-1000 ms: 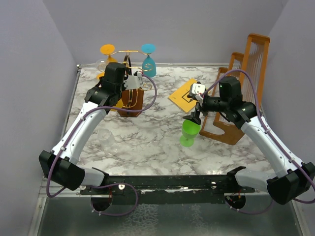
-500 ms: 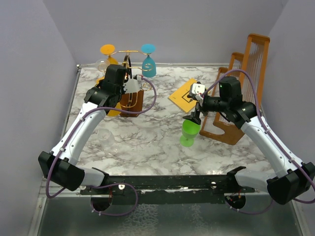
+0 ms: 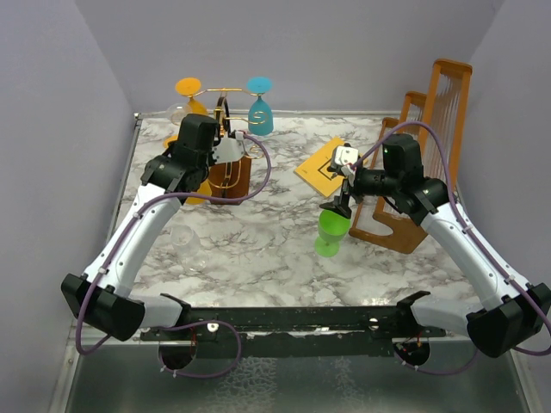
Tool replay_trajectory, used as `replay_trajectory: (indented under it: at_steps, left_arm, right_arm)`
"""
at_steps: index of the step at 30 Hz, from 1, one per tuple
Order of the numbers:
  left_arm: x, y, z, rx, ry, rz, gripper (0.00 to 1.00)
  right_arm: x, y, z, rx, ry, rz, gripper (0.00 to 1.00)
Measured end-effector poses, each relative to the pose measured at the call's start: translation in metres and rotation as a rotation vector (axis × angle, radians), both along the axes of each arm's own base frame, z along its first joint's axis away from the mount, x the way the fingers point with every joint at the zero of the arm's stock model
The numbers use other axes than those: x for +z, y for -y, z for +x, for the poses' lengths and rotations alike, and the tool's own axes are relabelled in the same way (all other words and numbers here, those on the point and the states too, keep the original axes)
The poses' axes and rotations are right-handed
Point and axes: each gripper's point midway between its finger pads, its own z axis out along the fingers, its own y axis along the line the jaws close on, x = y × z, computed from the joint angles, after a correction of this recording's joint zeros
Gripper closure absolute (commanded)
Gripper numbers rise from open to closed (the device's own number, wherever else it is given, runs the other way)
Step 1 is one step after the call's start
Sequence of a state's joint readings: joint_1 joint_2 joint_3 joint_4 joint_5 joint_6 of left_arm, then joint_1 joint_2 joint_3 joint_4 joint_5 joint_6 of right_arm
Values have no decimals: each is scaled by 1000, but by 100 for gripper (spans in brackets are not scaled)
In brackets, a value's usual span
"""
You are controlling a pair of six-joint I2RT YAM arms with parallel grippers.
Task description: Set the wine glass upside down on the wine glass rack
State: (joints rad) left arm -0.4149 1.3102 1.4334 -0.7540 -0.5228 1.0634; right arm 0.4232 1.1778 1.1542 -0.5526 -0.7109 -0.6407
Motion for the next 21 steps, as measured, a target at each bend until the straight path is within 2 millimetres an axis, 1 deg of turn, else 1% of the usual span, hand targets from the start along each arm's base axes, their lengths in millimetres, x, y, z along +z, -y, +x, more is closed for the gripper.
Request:
replay_trajectory:
  at_steps: [8, 21]
  left_arm:
    - [9, -7, -6, 26, 29, 4, 100]
    - [14, -15, -10, 68, 43, 20, 99]
  right_arm:
    - [0, 0, 0, 0, 0, 0, 0]
    - [-4, 1, 0, -2, -8, -6, 0]
